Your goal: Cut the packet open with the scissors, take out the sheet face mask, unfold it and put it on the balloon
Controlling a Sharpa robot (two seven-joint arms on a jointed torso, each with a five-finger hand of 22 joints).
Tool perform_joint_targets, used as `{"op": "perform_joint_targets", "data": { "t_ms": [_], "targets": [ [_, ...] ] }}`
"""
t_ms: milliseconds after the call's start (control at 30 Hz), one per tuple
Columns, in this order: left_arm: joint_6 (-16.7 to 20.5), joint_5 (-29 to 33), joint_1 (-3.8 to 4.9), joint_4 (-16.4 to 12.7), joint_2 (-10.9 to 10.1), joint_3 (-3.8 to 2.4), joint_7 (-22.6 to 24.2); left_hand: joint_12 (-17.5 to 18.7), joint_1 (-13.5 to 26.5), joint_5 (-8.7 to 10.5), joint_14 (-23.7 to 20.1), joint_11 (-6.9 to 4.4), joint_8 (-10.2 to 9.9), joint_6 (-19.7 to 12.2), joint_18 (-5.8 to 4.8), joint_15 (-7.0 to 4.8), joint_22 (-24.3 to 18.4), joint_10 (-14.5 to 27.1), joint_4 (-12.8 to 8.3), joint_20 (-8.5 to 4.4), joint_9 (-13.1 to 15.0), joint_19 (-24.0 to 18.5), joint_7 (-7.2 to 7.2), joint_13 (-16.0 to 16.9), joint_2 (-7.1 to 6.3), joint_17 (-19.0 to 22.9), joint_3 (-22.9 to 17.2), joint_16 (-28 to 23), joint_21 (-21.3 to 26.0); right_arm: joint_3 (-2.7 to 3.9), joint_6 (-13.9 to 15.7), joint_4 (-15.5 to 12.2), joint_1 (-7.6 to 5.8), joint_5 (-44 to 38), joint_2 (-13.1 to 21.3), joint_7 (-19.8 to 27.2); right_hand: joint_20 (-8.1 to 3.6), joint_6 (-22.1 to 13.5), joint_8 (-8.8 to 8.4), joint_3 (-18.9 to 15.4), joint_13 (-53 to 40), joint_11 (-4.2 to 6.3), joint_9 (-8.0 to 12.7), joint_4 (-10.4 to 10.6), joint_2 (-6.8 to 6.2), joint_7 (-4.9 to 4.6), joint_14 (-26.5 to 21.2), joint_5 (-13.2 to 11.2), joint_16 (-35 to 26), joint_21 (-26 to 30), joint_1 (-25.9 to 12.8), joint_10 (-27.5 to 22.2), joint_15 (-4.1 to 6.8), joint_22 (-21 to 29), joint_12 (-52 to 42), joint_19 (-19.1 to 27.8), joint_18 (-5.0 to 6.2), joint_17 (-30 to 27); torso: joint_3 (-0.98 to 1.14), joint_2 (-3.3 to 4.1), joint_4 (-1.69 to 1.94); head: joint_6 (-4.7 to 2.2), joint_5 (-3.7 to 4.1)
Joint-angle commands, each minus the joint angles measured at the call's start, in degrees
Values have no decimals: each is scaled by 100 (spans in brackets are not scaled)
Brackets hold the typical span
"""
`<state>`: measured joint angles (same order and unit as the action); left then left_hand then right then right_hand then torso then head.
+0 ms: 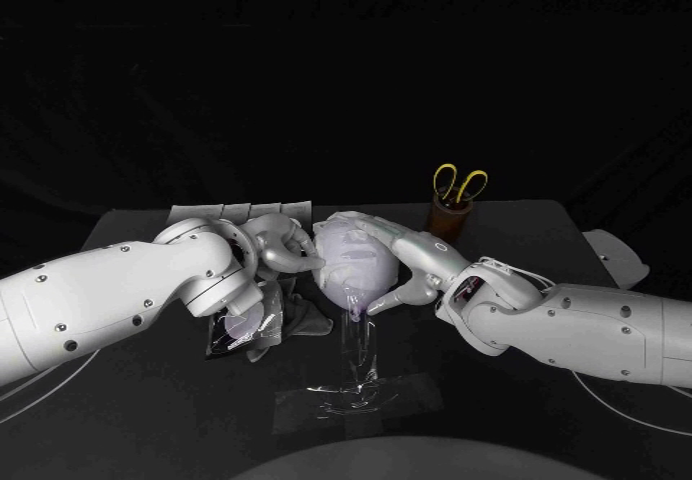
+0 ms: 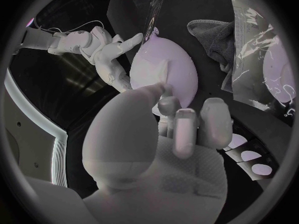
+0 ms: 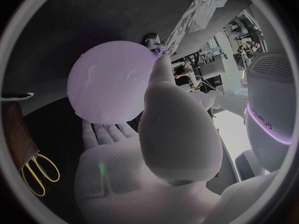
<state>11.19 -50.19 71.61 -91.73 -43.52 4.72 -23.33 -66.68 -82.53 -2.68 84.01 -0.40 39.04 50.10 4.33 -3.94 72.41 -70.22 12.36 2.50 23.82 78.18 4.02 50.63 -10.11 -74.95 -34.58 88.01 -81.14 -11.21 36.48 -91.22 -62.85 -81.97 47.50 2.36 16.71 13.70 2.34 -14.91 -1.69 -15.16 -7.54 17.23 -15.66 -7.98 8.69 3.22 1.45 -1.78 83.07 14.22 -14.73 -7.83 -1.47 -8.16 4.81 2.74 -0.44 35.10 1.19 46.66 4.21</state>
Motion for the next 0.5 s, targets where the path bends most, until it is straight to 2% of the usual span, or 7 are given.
{"op": "perform_joint_targets", "data": {
  "t_ms": [33, 100, 233, 500],
  "targets": [
    [-89, 289, 6, -18, -5, -4, 104, 67, 71, -68, 476, 87, 43, -21, -26, 102, 1, 10, -200, 29, 109, -46, 121, -44, -35, -1037, -606, 6, 20, -19, -227, -1, 25, -19, -6, -32, 20, 42, 38, -8, -8, -16, -9, 13, 2, -905, -25, 21, -10, 5, -38, 6, -32, 3, -27, -20, -15, -1, -2, 1, 4, 6, -5],
    [-86, 363, 6, -24, -17, -4, 125, 81, 213, -52, 475, 108, 52, -16, -22, 120, 0, 6, -303, 49, 144, -54, 137, -56, -103, -1034, -867, 6, 19, -19, -228, -1, 25, -19, -5, -34, 20, 42, 38, -8, -8, -16, -9, 13, 2, -905, -25, 21, -10, 5, -38, 6, -32, 3, -27, -20, -15, -1, -3, 1, 4, 9, -6],
    [-73, 539, 6, -28, -52, -4, 157, 98, 395, -41, 474, 116, 63, -9, -20, 124, 4, 1, -471, 63, 194, -62, 132, -73, -126, -1029, -1166, 3, 15, -19, -229, -1, 25, -19, -2, -38, 20, 42, 38, -8, -8, -16, -9, 13, 2, -905, -25, 21, -10, 5, -38, 6, -32, 3, -27, -20, -15, -1, -3, 3, 1, 9, -8],
    [43, 920, 4, -11, -154, -4, 228, 50, 527, -38, 467, 107, 74, 32, -26, 116, 42, -63, -660, 61, 235, -43, 124, 2, -129, -1002, -1395, -8, -9, -19, -224, -4, 25, -19, 2, -42, 19, 48, 41, -5, -9, -19, -12, 13, 4, -906, -24, 20, -9, 4, -38, 10, -37, 2, -28, -22, -18, -1, -2, 4, 4, 10, -12]
  ]
}}
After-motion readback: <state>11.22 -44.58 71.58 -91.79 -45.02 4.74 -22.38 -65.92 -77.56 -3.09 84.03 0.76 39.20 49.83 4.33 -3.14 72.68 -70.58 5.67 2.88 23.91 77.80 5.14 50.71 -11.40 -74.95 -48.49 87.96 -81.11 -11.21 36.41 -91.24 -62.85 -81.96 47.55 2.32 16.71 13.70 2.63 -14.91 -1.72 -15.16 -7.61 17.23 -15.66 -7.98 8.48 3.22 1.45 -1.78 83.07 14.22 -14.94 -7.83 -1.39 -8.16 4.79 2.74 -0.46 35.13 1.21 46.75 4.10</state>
